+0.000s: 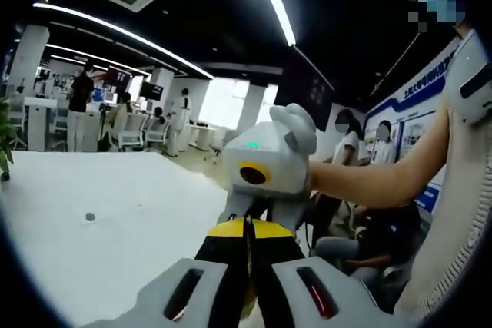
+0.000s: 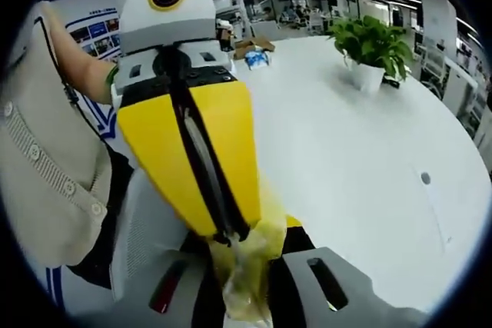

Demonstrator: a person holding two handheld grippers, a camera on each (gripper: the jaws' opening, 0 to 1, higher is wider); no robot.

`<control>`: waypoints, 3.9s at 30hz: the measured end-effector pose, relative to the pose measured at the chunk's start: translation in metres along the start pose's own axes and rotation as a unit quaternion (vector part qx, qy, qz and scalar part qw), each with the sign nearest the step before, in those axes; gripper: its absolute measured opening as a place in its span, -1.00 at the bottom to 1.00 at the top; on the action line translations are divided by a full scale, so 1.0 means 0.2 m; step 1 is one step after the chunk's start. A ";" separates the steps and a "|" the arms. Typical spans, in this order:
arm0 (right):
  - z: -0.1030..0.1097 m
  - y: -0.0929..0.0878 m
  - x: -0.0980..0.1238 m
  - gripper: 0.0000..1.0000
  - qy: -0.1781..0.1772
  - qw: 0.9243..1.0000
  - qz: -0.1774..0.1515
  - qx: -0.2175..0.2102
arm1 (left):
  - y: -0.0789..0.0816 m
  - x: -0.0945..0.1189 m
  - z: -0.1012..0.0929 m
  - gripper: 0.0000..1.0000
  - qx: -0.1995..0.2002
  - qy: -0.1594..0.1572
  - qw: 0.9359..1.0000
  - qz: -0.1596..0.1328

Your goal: Compare the silicone blocks by pressing each to a similar depth, holding the contact briefly, and releasing to observe deformation and rebound differences across the visible hardness samples.

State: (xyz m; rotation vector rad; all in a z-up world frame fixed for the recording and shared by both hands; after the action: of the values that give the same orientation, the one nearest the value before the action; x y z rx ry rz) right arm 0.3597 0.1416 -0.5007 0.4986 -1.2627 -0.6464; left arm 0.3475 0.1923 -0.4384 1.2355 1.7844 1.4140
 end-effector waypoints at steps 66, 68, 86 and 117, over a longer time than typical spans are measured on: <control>-0.14 0.00 0.06 0.03 -0.098 0.989 -0.099 0.049 | -0.19 0.08 0.28 -1.00 0.088 0.072 0.993 -0.020; -0.13 0.00 0.13 0.03 -0.139 0.980 -0.130 0.059 | -0.22 0.08 0.30 -1.00 0.096 0.079 0.992 -0.020; 0.03 -0.40 0.43 -0.26 -0.301 0.930 -0.201 -0.063 | -0.50 0.05 0.55 -1.00 0.178 0.110 0.978 -0.014; 0.07 -0.71 0.36 -0.28 -0.314 0.917 -0.164 -0.183 | -0.88 0.13 1.06 -1.00 0.301 0.234 0.924 -0.032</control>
State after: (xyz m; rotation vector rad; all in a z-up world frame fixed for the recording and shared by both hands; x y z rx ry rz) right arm 0.3345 -0.0117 -0.5411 0.1859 -1.6194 -1.3767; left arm 0.4571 0.3055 -0.6653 1.1563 2.7106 1.2272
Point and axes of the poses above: the point that each gripper's makers call its tool centre point, and the gripper's own axes: x roughly backward along the fingers, z roughly to its left, y roughly out of its top, the point moved 6 cm from there along x, roughly backward along the fingers, and after that the axes turned 3 degrees about z, right-handed, at the moved point
